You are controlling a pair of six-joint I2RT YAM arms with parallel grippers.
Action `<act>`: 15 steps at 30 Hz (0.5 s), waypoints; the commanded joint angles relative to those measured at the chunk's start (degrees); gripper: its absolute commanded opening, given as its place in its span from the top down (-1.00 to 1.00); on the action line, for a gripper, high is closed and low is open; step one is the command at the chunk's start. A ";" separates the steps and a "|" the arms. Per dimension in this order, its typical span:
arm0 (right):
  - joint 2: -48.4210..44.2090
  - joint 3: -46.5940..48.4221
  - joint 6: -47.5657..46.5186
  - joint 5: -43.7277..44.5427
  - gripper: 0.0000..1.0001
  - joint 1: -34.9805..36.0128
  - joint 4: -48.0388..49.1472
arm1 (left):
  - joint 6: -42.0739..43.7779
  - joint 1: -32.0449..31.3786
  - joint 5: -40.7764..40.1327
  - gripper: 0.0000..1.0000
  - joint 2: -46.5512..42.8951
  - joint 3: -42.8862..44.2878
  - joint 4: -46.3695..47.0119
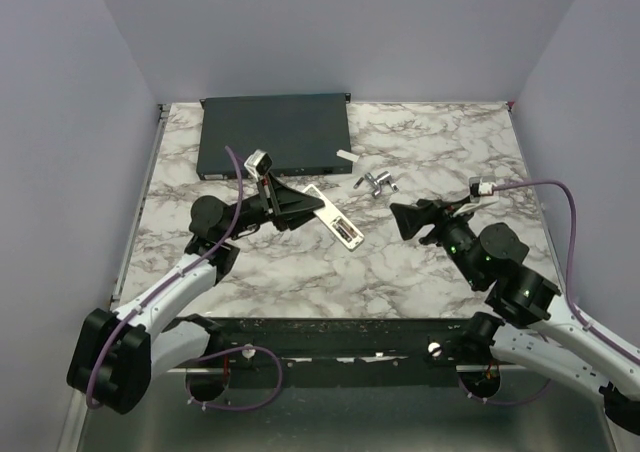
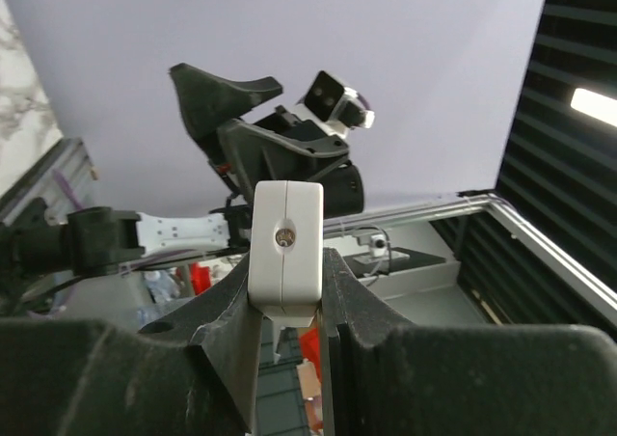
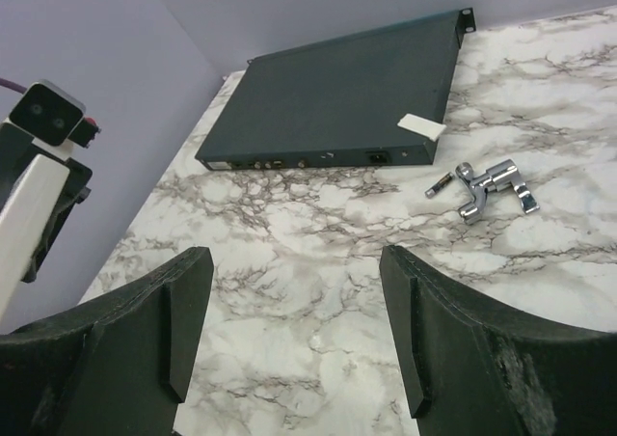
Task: Load the batteries into the remote control
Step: Adjust the battery at the center of the board.
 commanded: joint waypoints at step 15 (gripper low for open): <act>25.21 6.78 -3.43 -4.02 -0.44 -0.35 -4.03 | 34.03 6.02 -2.69 1.00 -9.28 5.43 -39.45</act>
